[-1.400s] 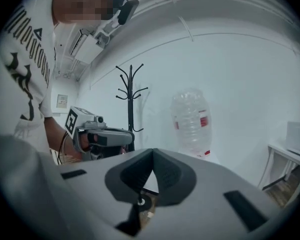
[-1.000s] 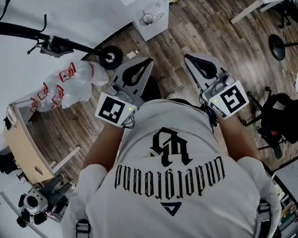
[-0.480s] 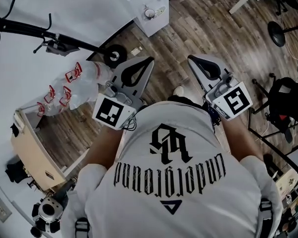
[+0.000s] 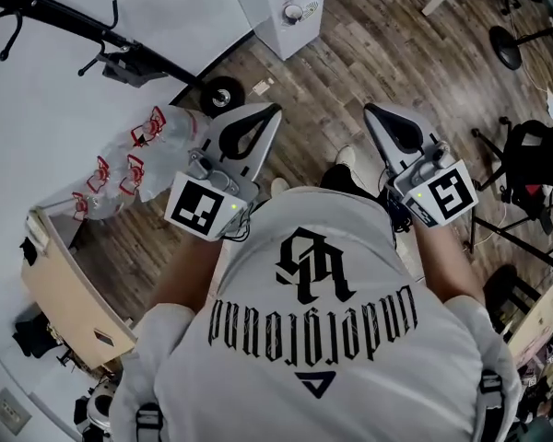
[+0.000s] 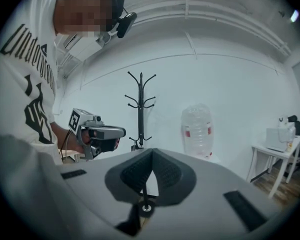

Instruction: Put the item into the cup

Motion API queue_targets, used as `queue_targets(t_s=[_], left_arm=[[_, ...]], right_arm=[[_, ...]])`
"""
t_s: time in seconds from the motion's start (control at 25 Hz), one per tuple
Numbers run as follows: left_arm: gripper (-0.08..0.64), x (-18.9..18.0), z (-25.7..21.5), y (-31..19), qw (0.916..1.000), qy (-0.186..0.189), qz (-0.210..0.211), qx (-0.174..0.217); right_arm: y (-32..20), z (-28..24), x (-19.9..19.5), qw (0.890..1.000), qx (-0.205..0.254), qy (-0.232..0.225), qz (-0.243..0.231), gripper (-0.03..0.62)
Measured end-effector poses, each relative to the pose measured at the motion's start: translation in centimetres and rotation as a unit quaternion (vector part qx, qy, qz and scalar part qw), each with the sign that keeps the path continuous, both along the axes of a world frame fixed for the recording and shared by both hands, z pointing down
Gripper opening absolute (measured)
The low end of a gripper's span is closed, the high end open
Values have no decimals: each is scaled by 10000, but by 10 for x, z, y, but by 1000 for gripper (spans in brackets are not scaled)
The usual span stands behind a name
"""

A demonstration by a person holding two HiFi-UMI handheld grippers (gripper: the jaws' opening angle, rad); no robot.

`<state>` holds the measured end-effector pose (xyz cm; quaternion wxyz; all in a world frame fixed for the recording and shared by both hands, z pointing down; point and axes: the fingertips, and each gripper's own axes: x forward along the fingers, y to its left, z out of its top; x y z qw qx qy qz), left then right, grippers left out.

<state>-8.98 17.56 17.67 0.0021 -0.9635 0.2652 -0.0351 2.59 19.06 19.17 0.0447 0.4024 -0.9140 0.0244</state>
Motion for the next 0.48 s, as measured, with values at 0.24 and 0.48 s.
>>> queue_targets(t_s=[0.24, 0.48], left_arm=[[7, -65, -6, 34, 9997, 135, 225, 25], [8, -107, -3, 54, 9992, 173, 347, -61]], right_arm=[[37, -3, -61, 9996, 57, -19, 276, 5], [62, -3, -97, 9988, 19, -63, 485, 5]])
